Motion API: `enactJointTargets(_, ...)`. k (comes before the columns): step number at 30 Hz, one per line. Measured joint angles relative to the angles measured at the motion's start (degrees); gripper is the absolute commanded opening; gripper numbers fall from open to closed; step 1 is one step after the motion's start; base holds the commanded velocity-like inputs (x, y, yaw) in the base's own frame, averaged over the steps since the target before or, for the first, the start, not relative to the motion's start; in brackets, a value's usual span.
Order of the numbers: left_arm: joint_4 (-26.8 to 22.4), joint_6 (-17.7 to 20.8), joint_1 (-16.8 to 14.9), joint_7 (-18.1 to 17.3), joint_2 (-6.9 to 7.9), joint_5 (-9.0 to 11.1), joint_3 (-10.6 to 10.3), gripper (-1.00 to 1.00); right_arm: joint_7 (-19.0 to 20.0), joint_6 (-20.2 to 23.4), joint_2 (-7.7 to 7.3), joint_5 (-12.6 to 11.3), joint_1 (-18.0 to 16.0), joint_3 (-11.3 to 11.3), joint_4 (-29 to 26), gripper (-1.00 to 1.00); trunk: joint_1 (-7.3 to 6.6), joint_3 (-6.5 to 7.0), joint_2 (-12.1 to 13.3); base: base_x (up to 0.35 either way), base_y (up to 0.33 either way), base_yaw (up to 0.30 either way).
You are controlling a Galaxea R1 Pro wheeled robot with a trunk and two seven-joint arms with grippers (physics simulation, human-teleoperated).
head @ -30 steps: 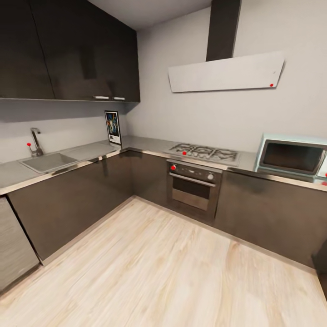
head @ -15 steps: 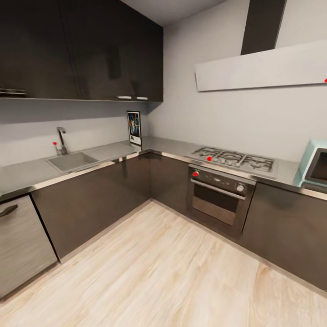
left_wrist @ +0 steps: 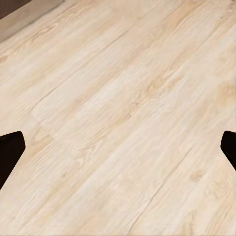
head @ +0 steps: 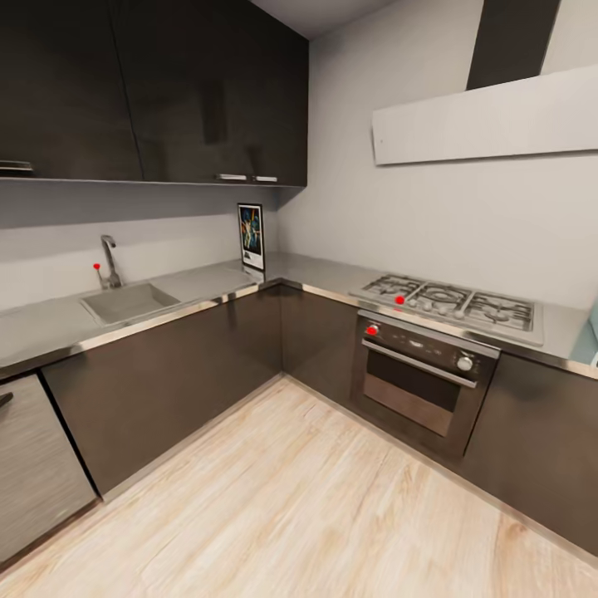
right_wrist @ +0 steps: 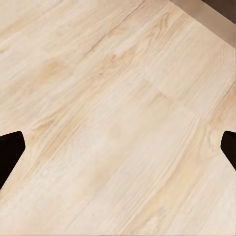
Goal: Pick up the poster from the kitchen countertop and hang it on one of the wall nails in the kitchen.
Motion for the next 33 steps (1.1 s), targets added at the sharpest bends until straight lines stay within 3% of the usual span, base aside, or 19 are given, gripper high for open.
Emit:
enactJointTargets(9,0.0,-0.03,0.0,0.0,0.0,0.0,0.16,1.0,0.0,0.0,0.04,0.0,-0.02,0.02,0.0,1.0,0.0,0.0,0.0,0.335,0.008,0.0)
enactJointTargets(33,0.0,-0.09,0.0,-0.08,0.0,0.0,0.52,1.0,0.0,0.0,0.03,0.0,-0.02,0.02,0.0,1.0,0.0,0.0,0.0,0.335,0.123,0.0)
